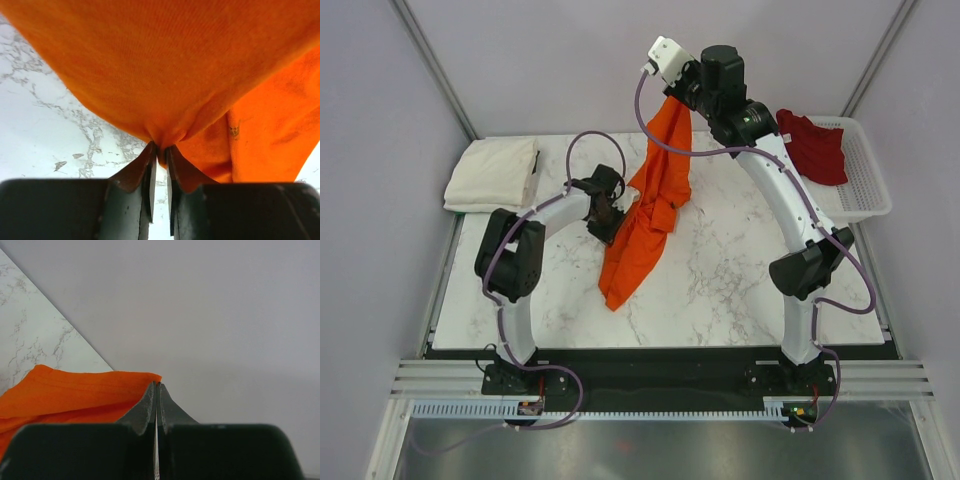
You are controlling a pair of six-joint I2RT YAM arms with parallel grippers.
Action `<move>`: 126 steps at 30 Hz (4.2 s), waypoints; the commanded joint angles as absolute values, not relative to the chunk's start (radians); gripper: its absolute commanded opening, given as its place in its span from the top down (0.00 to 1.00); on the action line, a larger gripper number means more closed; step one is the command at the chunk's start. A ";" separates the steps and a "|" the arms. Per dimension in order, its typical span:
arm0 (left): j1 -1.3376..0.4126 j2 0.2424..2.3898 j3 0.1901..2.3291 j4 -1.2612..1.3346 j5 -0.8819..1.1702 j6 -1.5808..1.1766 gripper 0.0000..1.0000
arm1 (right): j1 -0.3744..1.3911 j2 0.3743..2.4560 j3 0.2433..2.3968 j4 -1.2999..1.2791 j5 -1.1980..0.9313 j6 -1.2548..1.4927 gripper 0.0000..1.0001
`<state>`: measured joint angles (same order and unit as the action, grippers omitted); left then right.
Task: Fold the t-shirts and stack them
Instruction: Flatten out the T-shirt at the center of the board.
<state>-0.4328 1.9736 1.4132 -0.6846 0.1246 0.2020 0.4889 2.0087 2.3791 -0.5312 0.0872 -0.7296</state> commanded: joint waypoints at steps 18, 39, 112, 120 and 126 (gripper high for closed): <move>-0.368 1.615 1.712 -0.937 0.164 0.377 0.98 | 0.469 1.772 2.160 -0.506 0.129 -0.753 1.00; -0.347 1.752 1.420 -0.821 0.089 0.394 0.55 | 0.351 1.738 2.009 -0.492 0.190 -0.807 1.00; -0.414 1.596 1.787 -0.979 0.230 0.646 0.98 | 0.321 1.543 1.882 -0.506 0.112 -0.689 1.00; -0.252 2.021 2.020 -0.934 0.364 0.695 0.98 | 0.311 1.644 1.799 -0.465 0.055 -0.718 1.00; -0.213 2.356 2.354 -0.933 0.315 0.741 0.98 | 0.313 1.830 1.945 -0.474 0.018 -0.677 1.00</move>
<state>-0.2188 2.2894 2.1876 -0.9585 0.3054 0.6727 0.3164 1.7874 1.8565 -0.5095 0.0540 -0.6971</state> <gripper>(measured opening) 0.026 0.007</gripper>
